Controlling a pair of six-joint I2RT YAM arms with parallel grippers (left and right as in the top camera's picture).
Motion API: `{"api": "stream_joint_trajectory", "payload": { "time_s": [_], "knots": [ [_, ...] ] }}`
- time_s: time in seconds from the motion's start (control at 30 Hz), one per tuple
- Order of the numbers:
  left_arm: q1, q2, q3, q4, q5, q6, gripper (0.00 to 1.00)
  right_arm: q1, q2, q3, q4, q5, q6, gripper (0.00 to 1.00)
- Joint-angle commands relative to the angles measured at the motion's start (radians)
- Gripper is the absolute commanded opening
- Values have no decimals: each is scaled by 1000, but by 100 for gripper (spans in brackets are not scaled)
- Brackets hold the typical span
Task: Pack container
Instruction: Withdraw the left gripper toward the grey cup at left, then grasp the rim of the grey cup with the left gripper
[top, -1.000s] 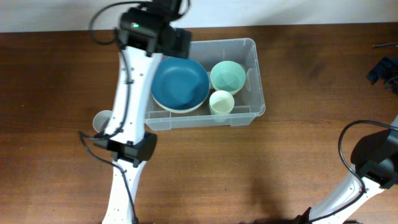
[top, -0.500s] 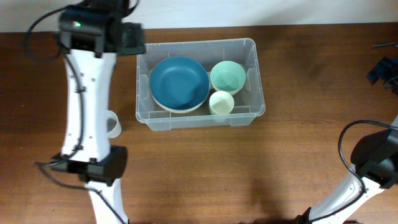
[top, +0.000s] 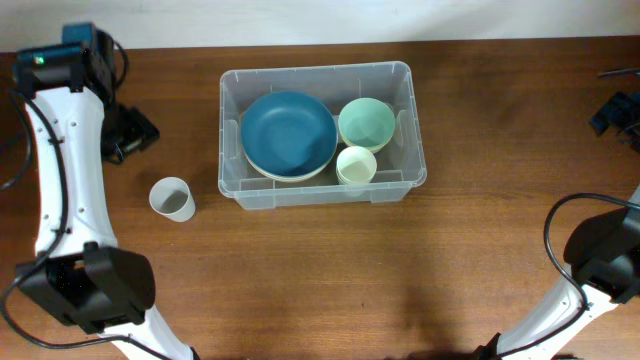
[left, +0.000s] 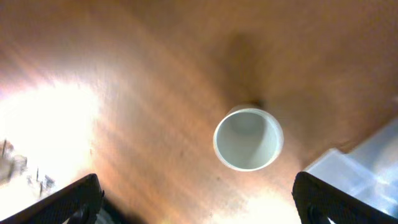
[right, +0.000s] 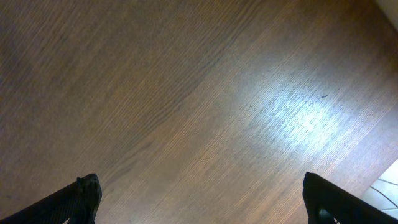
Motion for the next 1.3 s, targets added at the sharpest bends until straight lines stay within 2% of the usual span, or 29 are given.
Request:
{"api": "stream_joint_trajectory", "payload": {
  "time_s": [0.0, 0.33, 0.83, 1.1, 1.2, 1.27],
  "knots": [
    [3, -19, -101, 38, 44, -46, 100, 3, -4, -1, 1, 16, 12, 99],
    [3, -19, -340, 150, 96, -47, 100, 3, -4, -1, 1, 16, 12, 99],
    [3, -19, -535, 278, 113, -44, 100, 3, -4, -1, 1, 16, 12, 99],
    [8, -19, -644, 402, 163, -43, 99, 3, -4, -1, 1, 16, 12, 99],
    [8, -19, -645, 422, 163, -43, 93, 3, -4, -1, 1, 16, 12, 99],
    [8, -19, -645, 436, 162, -43, 79, 3, -4, -1, 1, 16, 12, 99]
  ]
}}
